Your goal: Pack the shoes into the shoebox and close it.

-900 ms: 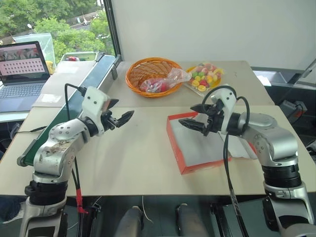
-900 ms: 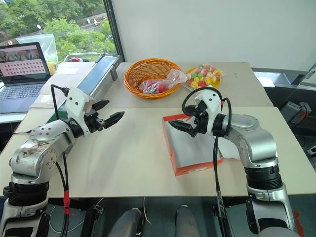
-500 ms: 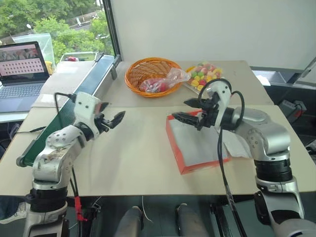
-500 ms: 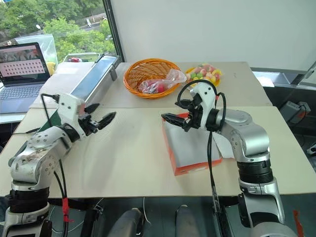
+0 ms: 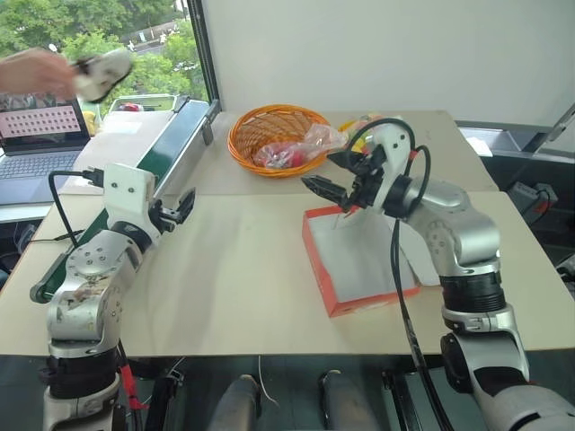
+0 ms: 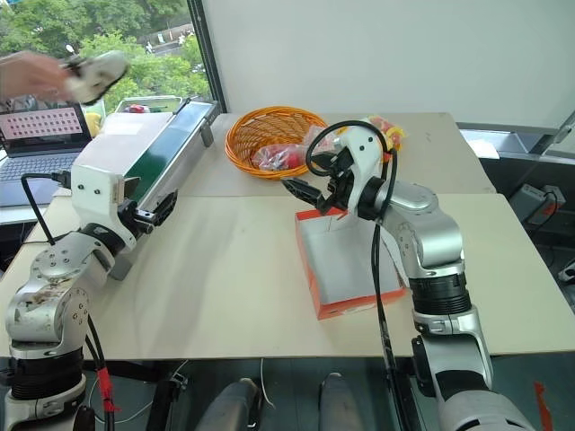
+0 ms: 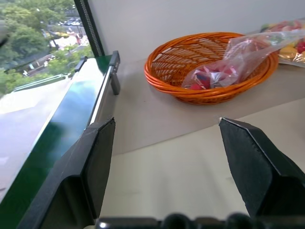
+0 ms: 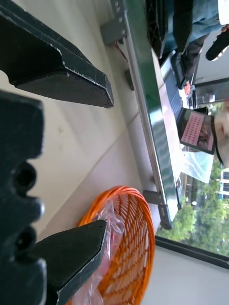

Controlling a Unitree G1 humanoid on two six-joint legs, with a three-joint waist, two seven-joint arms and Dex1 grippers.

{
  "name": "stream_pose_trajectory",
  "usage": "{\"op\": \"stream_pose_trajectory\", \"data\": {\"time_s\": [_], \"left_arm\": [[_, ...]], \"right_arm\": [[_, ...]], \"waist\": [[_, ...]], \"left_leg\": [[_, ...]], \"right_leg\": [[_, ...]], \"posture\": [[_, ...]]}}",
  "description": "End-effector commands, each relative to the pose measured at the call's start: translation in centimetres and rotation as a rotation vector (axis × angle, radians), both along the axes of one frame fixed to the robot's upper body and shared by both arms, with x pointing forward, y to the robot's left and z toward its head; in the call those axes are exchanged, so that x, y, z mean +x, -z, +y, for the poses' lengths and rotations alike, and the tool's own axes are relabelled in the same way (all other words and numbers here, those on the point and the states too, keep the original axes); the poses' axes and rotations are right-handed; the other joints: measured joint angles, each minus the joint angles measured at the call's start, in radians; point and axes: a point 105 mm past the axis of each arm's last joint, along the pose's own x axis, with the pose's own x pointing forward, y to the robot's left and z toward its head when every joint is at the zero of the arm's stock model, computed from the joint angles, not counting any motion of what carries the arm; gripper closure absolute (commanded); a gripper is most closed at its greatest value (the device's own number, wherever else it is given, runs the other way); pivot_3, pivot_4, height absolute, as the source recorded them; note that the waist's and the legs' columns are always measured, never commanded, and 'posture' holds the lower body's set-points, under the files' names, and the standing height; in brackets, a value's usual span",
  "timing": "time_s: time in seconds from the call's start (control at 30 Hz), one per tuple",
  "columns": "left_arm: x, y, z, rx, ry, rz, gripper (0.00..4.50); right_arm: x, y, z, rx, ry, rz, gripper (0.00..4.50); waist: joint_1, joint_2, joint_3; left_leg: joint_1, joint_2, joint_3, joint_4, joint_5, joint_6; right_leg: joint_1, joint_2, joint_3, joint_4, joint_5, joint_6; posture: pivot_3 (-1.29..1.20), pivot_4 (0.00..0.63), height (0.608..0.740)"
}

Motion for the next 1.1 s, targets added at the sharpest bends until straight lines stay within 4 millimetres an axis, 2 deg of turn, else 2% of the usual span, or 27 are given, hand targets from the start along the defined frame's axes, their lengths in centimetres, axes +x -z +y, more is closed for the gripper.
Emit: {"op": "stream_pose_trajectory", "data": {"time_s": [0.03,0.37,0.6,0.8,0.9,1.1], "left_arm": [[-0.9,-1.7,0.2,0.007,0.016,-0.061,0.81],[-0.2,-1.9,-1.0,-0.095,0.056,-0.060,0.81],[0.4,-1.5,-0.4,-0.106,0.017,-0.050,0.81],[0.8,-1.0,3.4,-0.128,-0.127,-0.049,0.81],[0.9,-0.3,6.1,-0.099,-0.192,-0.033,0.81],[1.3,0.8,10.3,-0.102,-0.198,0.006,0.81]], "right_arm": [[-0.9,-1.1,0.7,0.031,-0.089,-0.011,0.08],[-1.8,-1.0,1.3,0.036,-0.143,0.020,0.08],[-2.0,-1.2,1.6,0.071,-0.161,0.029,0.08],[-2.9,-1.8,3.7,0.107,-0.241,0.027,0.08],[-3.9,-1.9,5.3,0.119,-0.306,0.031,0.08],[-5.4,-1.7,6.8,0.132,-0.379,0.059,0.08]], "waist": [[0.000,0.000,0.000],[0.002,0.000,0.000],[-0.002,0.000,0.000],[-0.002,0.000,0.000],[-0.002,0.000,0.000],[0.001,0.000,0.000]], "left_leg": [[0.000,0.000,0.000,0.000,0.000,0.000],[0.000,0.000,0.000,0.000,0.000,0.000],[0.000,0.000,0.000,0.000,0.000,0.000],[0.000,0.000,0.000,0.000,0.000,0.000],[0.000,0.000,0.000,0.000,0.000,0.000],[0.000,0.000,0.000,-0.001,0.000,0.000]], "right_leg": [[0.000,0.000,0.000,0.000,0.000,0.000],[0.000,0.000,0.000,0.000,0.000,0.000],[0.000,0.000,0.000,0.000,0.000,0.000],[-0.001,0.000,0.000,0.000,0.000,0.000],[-0.001,0.000,0.000,0.000,0.000,0.000],[-0.001,0.000,0.000,0.001,0.000,-0.001]], "posture": [[0.00,0.150,0.740],[0.00,0.150,0.740],[0.00,0.150,0.740],[0.00,0.150,0.740],[0.00,0.150,0.740],[0.00,0.150,0.740]]}}
